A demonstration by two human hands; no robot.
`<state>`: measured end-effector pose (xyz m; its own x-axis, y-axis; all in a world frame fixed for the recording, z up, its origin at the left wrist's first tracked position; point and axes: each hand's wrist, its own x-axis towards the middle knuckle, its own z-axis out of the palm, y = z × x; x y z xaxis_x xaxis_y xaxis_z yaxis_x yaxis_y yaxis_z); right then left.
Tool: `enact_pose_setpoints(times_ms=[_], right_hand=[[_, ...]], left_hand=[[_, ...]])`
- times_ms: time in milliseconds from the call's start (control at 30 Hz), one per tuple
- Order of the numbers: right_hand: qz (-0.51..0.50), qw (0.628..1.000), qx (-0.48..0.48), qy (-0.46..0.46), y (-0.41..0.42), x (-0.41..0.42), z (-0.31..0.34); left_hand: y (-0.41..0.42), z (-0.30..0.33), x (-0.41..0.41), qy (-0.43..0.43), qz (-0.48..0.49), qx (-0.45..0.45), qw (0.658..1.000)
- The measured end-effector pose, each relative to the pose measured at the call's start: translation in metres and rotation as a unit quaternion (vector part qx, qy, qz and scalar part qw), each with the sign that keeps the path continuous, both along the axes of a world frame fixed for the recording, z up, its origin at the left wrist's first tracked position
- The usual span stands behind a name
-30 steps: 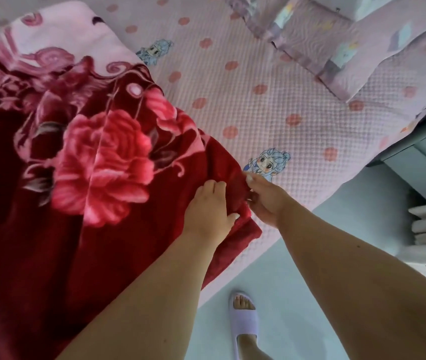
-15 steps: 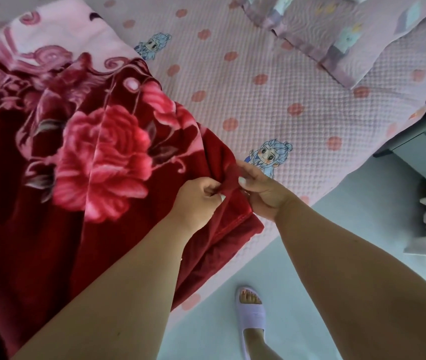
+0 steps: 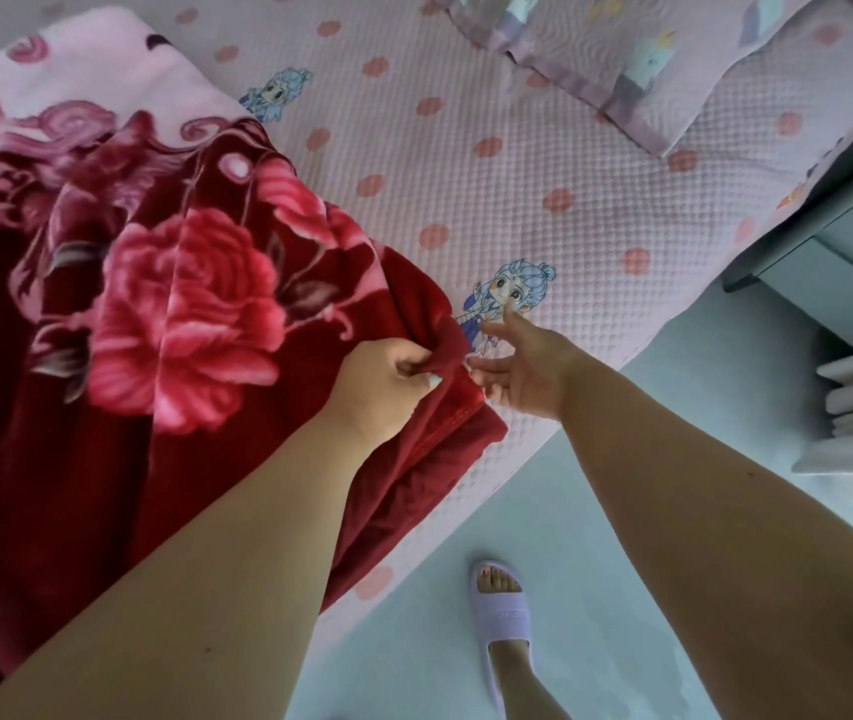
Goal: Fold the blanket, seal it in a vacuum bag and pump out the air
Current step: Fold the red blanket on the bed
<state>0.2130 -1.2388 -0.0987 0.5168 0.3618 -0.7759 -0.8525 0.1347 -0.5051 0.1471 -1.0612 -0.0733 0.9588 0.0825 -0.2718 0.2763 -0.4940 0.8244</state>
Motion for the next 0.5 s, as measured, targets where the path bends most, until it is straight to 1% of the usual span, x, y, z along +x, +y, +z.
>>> enact_pose_setpoints(times_ms=[100,167,233,300,333,367,400,433,467,500], right_hand=[[-0.068,0.993,0.010,0.094,0.035,0.015,0.008],[-0.091,0.989,-0.025,0.114,0.047,0.021,0.009],[-0.121,0.982,-0.049,0.136,0.036,0.012,0.008],[-0.166,0.969,-0.063,0.170,0.011,-0.017,-0.002],[-0.189,0.962,-0.059,0.190,0.001,-0.034,-0.008],[-0.219,0.952,-0.035,0.212,-0.006,-0.050,-0.010],[-0.238,0.947,-0.021,0.214,-0.011,-0.060,-0.013],[-0.246,0.949,-0.024,0.197,-0.013,-0.065,-0.016],[-0.242,0.957,-0.041,0.157,-0.014,-0.066,-0.019],[-0.223,0.968,-0.062,0.097,-0.016,-0.067,-0.019]], left_hand=[[-0.008,0.003,-0.001,-0.028,-0.062,0.085,0.994],[-0.011,0.007,0.000,-0.037,-0.076,0.112,0.990],[-0.014,0.012,0.000,-0.043,-0.103,0.133,0.985],[-0.021,0.015,-0.004,-0.046,-0.180,0.168,0.968],[-0.026,0.014,-0.009,-0.041,-0.222,0.186,0.956],[-0.030,0.013,-0.013,-0.032,-0.251,0.198,0.947],[-0.032,0.010,-0.017,-0.022,-0.263,0.200,0.944],[-0.033,0.007,-0.020,-0.015,-0.259,0.197,0.945],[-0.032,0.004,-0.022,-0.015,-0.245,0.191,0.950],[-0.029,0.001,-0.025,-0.021,-0.224,0.185,0.957]])
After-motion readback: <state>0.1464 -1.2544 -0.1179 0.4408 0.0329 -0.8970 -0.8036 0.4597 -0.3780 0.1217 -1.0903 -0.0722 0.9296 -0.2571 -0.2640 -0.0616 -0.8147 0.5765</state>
